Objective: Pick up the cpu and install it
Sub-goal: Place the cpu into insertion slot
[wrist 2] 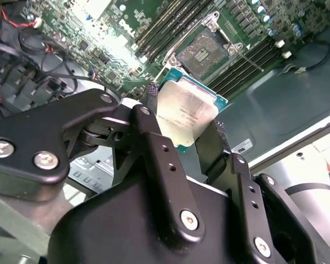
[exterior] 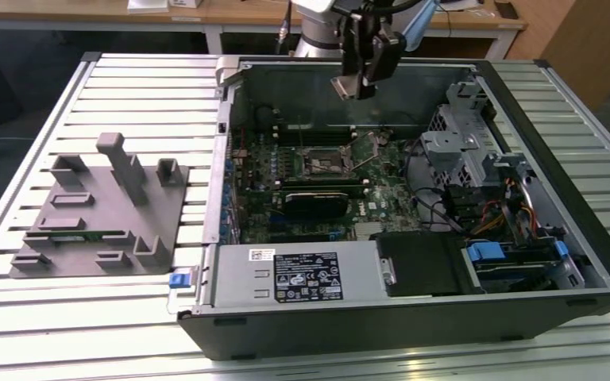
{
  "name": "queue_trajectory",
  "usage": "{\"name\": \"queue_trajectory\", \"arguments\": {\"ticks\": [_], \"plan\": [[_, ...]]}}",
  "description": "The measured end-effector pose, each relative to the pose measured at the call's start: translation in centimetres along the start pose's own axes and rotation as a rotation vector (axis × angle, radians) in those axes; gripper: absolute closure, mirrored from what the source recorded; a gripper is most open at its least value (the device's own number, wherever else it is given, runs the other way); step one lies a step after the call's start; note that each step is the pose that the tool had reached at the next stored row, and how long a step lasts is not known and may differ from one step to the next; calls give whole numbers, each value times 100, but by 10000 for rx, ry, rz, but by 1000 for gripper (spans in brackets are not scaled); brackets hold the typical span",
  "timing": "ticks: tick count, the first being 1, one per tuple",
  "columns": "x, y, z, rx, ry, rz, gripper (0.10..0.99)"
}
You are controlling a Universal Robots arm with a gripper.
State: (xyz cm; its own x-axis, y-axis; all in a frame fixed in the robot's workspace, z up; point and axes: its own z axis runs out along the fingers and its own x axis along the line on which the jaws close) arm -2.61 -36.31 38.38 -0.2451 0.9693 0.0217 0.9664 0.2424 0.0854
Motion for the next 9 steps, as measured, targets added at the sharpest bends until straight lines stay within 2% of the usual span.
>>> {"name": "queue_trajectory", "arguments": {"ticks": [9], "plan": [[0, -1, 8, -20, -77, 901, 557]]}}
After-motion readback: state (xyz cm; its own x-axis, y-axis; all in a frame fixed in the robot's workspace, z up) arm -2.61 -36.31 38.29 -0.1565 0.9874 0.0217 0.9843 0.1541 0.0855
